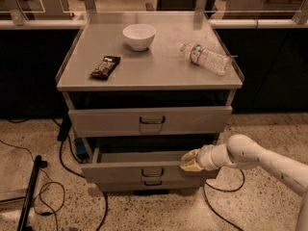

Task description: Open middle drawer

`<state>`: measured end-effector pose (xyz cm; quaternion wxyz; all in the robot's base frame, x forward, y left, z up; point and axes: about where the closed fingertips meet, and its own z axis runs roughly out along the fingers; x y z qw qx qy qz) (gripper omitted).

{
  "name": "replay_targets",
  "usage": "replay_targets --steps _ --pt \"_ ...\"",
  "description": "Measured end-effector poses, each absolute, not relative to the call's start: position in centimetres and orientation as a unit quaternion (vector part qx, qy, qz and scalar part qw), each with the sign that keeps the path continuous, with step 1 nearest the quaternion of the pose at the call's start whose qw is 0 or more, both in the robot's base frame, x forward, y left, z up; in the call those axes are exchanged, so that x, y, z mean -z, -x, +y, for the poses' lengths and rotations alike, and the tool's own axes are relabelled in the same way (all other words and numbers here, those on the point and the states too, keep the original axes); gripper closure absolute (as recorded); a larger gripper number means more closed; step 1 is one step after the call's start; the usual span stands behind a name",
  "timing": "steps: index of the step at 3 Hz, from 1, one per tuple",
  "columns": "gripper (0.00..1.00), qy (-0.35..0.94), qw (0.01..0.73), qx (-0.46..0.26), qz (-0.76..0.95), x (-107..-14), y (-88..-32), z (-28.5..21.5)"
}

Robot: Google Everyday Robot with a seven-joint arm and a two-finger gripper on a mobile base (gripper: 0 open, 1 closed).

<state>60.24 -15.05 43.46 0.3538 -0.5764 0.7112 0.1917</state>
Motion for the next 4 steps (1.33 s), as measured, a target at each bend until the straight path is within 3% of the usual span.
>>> replay_targets --steps 1,2,3,4 --pt "1.00 0.569 0.354 -0.196 0.716 -43.04 -58.19 -15.63" --pt "0.85 0.569 0.354 -0.196 0.716 -43.04 -58.20 -15.61" --pt "0.53 0.569 0.354 -0.196 0.716 -43.04 -58.20 -15.60" --pt "0.30 0.569 0.354 -0.196 0.716 -43.04 -58.20 -15.60"
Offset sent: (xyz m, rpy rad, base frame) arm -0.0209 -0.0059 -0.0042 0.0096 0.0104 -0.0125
